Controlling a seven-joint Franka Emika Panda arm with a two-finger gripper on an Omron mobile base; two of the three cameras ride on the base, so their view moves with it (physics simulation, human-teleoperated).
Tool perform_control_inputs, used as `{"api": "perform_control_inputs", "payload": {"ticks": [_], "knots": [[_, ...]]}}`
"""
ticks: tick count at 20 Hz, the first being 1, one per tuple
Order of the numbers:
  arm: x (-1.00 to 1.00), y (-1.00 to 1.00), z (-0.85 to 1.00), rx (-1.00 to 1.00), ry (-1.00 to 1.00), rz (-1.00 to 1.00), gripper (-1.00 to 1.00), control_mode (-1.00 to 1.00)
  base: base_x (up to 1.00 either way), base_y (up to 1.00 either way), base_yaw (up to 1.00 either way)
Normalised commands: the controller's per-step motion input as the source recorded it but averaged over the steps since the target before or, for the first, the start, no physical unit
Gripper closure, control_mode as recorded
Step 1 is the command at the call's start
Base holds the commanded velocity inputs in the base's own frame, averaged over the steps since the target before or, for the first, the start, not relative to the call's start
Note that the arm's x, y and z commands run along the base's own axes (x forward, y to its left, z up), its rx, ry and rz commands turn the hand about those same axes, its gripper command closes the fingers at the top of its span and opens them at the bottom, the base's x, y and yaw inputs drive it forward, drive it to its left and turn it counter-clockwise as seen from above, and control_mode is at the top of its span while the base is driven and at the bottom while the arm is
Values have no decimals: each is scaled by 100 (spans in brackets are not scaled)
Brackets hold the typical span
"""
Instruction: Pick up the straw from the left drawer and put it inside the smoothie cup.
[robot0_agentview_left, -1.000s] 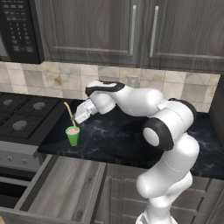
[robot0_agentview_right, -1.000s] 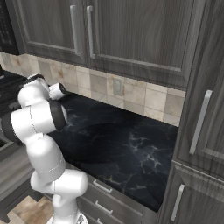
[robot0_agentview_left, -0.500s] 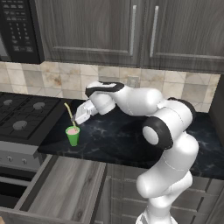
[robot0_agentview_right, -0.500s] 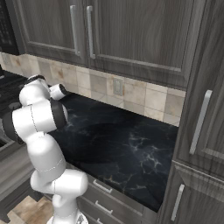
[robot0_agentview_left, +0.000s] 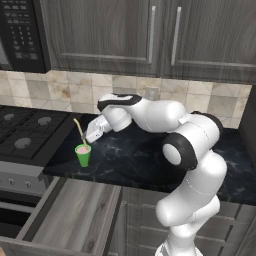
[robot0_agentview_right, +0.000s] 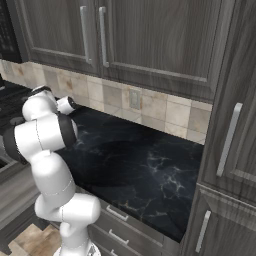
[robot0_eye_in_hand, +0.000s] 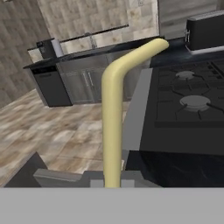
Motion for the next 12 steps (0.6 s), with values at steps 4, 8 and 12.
{"api": "perform_control_inputs", "payload": {"ticks": [4,8,12], "knots": [[0,0,-17,0,0,0,100,-100,0,0,0],[0,0,-15,0,0,0,100,-100,0,0,0],[0,0,-9,0,0,0,100,-100,0,0,0]]}}
